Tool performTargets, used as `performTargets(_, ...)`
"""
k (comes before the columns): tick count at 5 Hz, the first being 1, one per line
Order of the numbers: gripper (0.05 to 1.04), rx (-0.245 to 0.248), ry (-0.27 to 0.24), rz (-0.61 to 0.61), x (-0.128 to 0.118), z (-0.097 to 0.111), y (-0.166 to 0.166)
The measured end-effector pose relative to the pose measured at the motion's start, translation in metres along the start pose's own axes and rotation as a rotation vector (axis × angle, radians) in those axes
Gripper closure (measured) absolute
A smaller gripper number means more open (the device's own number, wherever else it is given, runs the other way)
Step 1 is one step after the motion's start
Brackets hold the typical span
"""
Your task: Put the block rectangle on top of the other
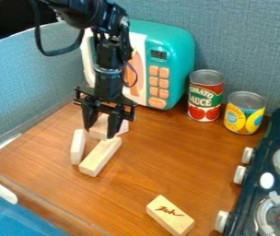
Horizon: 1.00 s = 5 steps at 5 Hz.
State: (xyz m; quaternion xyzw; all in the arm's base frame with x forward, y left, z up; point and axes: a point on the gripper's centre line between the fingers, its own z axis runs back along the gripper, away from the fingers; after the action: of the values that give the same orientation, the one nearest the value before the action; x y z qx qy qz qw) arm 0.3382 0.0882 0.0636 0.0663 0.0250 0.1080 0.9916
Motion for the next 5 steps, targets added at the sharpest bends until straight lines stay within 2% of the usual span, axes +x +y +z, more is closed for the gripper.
performTargets(1, 0.509, 0.066, 0.129, 0.0, -0.006, -0.033, 0.005)
performTargets(3, 0.509, 0.102, 0.171, -0.031, -0.013, -0.043, 0.01)
performTargets(4, 0.509, 0.092, 0.161, -0.032, -0.013, -0.043, 0.008)
performTargets(5, 0.509, 0.049, 0.149, -0.026, -0.013, -0.043, 0.007)
